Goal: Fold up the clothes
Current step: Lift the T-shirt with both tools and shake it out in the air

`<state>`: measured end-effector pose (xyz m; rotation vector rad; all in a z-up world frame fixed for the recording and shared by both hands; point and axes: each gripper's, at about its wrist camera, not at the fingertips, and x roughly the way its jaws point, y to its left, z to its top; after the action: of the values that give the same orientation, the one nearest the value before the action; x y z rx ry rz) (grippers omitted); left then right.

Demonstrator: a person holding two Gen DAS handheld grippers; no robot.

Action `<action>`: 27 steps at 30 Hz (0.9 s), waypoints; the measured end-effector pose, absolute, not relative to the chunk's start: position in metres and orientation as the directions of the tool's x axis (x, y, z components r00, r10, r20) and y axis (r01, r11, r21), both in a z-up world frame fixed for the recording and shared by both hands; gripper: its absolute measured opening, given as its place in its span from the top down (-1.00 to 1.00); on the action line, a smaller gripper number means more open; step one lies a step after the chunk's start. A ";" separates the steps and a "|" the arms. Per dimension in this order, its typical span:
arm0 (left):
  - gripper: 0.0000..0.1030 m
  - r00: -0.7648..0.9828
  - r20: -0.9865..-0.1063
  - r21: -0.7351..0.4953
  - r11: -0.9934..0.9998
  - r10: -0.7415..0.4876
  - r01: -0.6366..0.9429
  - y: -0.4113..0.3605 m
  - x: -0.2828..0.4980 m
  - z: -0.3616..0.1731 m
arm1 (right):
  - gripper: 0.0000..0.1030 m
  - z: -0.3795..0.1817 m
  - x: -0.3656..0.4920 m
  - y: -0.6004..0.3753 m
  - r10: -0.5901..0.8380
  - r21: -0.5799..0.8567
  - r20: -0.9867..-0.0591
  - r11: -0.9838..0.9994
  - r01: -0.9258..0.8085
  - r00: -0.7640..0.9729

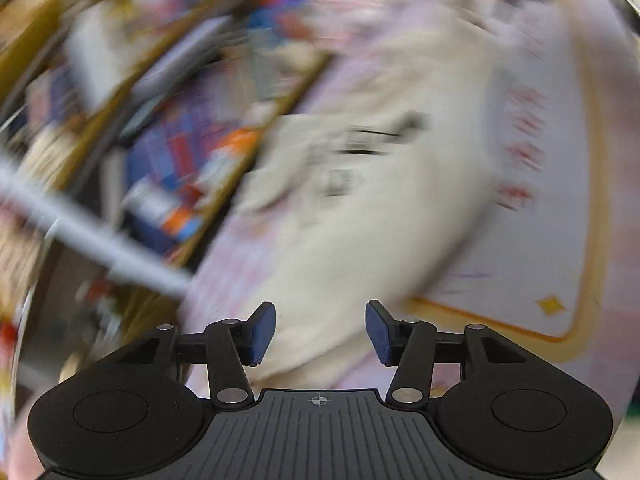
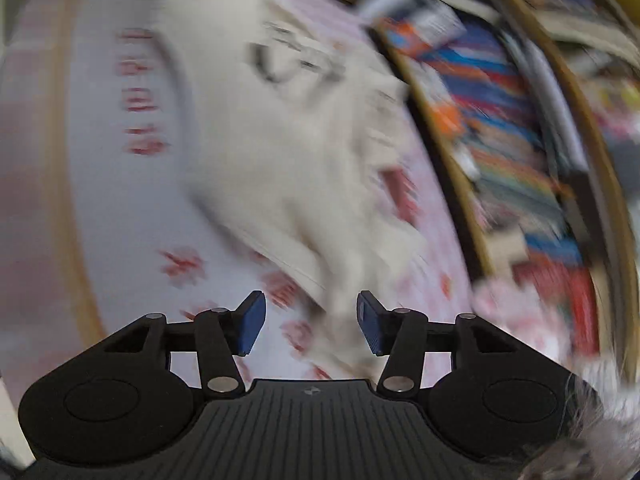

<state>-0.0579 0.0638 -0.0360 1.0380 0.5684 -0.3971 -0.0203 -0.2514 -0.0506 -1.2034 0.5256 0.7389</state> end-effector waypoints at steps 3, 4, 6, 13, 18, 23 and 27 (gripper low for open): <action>0.00 0.783 -0.622 0.702 0.422 -0.030 0.574 0.052 -0.044 -0.042 | 0.10 -0.065 -0.023 -0.236 0.261 -0.631 -0.732 0.090 -0.771 0.629; 0.00 0.781 -0.624 0.700 0.422 -0.029 0.575 0.050 -0.039 -0.041 | 0.13 -0.070 -0.022 -0.232 0.270 -0.637 -0.731 0.059 -0.769 0.627; -0.01 0.771 -0.636 0.687 0.431 -0.033 0.585 0.049 -0.029 -0.036 | 0.17 -0.074 -0.021 -0.225 0.292 -0.659 -0.717 0.015 -0.752 0.633; 0.01 0.787 -0.617 0.619 0.619 0.003 0.483 0.057 -0.001 -0.009 | 0.85 -0.026 0.043 -0.221 0.327 -0.577 -0.673 0.328 -0.748 0.663; 0.01 0.777 -0.624 0.645 0.511 -0.077 0.569 0.036 -0.029 -0.010 | 0.86 -0.024 0.062 -0.218 0.326 -0.541 -0.687 0.367 -0.757 0.649; 0.00 0.762 -0.644 0.663 0.449 -0.068 0.600 0.023 -0.043 -0.031 | 0.86 -0.024 0.085 -0.210 0.310 -0.496 -0.679 0.474 -0.727 0.665; -0.03 0.777 -0.628 0.684 0.447 -0.041 0.577 0.020 -0.033 -0.035 | 0.86 -0.026 0.102 -0.202 0.289 -0.492 -0.689 0.488 -0.721 0.665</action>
<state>-0.0333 0.0195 -0.0353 1.0478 0.5853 -0.4103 0.1019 -0.2021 -0.0258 -0.8545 0.5736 0.6564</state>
